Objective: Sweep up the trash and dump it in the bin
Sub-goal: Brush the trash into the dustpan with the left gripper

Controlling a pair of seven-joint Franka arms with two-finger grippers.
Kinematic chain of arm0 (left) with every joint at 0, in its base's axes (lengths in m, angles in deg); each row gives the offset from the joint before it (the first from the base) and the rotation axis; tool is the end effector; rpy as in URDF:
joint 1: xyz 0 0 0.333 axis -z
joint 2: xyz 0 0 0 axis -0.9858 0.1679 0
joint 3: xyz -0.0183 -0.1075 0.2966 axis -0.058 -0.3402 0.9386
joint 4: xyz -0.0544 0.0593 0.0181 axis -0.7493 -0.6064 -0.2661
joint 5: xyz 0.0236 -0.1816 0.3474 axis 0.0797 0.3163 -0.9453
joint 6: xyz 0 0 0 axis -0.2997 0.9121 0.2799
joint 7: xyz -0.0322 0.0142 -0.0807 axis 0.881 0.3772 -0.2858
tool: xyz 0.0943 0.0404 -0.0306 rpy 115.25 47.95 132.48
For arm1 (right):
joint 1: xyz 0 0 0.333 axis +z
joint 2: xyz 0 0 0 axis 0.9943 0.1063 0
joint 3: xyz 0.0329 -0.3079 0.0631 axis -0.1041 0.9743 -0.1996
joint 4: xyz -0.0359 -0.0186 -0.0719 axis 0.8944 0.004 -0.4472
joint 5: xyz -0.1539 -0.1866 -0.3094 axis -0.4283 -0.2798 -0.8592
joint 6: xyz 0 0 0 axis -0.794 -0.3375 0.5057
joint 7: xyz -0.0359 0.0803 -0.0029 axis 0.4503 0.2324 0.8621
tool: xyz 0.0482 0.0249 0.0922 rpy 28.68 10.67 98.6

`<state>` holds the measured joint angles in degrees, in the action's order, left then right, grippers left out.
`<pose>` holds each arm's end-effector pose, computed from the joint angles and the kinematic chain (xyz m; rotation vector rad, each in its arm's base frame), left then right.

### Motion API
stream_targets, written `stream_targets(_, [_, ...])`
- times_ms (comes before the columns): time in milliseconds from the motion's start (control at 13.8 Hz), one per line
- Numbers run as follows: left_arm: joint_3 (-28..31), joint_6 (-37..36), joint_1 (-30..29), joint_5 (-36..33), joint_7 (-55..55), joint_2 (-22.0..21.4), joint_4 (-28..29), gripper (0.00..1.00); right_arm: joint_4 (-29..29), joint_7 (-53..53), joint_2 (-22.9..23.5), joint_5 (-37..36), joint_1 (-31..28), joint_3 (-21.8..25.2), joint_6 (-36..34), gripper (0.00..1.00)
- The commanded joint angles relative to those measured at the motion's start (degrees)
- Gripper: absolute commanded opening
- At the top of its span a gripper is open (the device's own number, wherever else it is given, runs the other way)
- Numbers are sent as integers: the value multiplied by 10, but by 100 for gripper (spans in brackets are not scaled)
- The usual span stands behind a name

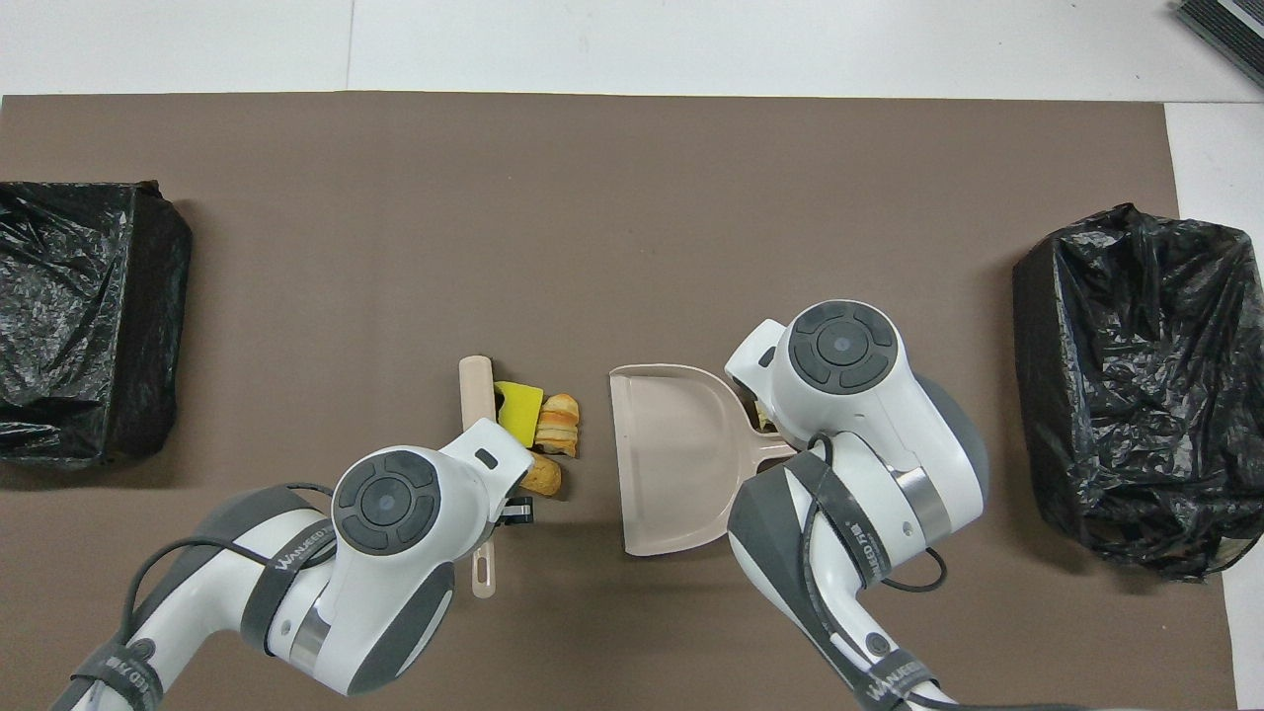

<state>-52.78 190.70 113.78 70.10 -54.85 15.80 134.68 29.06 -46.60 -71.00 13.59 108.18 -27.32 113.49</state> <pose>0.3867 -0.2813 0.3445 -3.1385 0.0179 0.1362 0.5054 0.2208 0.3702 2.1528 2.2246 -0.3822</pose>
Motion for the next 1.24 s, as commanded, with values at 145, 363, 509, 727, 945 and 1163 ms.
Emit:
stream_targets(145, [8, 11, 45, 46, 2, 26, -44, 0, 36, -5, -22, -13, -7, -5, 18, 0])
stream_targets(363, [8, 13, 70, 71, 2, 30, -51, 0, 64, -5, -34, -13, -14, -5, 41, 0])
stream_targets(509, [8, 46, 100, 85, -4, 61, -60, 0, 76, -6, -37, -9, -20, -5, 47, 0])
stream_targets(727, [7, 56, 126, 106, -4, 74, -92, 0, 100, -9, -41, -5, -28, -5, 72, 0])
stream_targets(945, [-4, 57, 140, 117, -8, 92, -133, 0, 102, -10, -41, -4, -30, -5, 73, 0])
stream_targets(1163, [-4, 37, 142, 117, -19, 90, -155, 0, 102, -14, -41, -3, -36, -5, 74, 0])
